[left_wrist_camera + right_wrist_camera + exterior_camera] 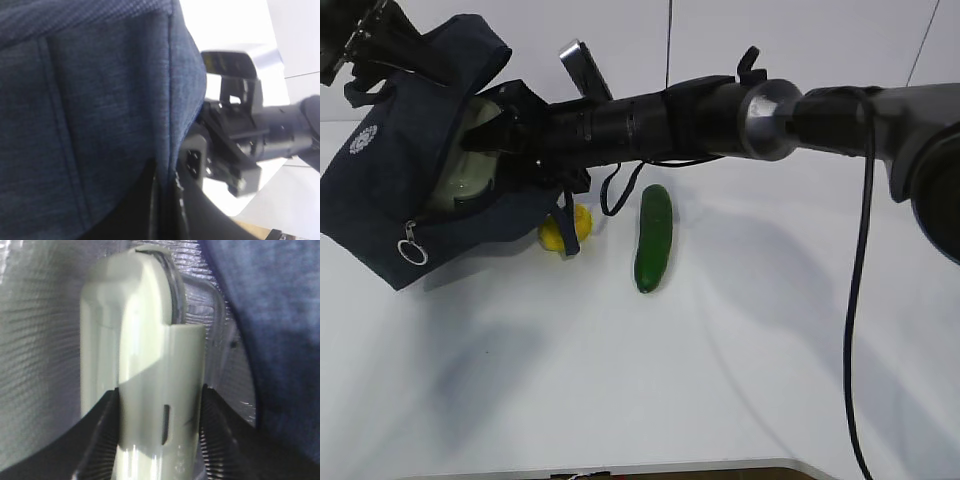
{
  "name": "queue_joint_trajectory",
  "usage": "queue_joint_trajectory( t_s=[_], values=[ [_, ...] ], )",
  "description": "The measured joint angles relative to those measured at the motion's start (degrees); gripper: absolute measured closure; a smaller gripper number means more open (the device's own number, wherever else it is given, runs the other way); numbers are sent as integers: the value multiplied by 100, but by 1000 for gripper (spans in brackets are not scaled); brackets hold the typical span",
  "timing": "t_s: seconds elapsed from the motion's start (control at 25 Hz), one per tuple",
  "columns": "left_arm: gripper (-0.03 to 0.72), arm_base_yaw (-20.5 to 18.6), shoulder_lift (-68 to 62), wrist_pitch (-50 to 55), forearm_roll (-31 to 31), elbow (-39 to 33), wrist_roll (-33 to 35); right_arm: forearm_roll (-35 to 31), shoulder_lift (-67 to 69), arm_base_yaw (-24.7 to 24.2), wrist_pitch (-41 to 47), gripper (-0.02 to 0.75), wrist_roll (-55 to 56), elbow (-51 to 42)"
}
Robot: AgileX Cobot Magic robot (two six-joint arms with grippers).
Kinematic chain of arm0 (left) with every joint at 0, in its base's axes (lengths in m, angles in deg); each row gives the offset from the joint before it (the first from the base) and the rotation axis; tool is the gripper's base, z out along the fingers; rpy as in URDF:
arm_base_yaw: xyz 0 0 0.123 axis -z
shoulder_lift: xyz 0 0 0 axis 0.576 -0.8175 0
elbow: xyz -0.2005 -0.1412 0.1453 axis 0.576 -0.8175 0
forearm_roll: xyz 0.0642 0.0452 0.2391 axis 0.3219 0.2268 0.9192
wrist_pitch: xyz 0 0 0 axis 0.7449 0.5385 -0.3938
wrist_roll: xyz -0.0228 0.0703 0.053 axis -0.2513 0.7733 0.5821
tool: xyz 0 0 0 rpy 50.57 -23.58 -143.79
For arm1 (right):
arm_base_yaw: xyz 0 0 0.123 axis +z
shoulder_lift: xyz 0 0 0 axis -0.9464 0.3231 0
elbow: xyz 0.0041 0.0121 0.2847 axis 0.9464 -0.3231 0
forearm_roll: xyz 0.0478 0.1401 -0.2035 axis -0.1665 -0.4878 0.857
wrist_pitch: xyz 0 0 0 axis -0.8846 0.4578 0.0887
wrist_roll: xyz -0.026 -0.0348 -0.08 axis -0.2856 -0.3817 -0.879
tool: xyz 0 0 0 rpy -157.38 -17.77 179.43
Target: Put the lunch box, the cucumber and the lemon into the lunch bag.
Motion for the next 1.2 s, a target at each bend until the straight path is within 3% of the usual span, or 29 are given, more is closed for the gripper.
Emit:
queue_joint_trajectory(
  t_s=[1.2],
  values=[
    [704,0,-13,-10,96,0,-9,216,518,56,-86,356,294,371]
  ],
)
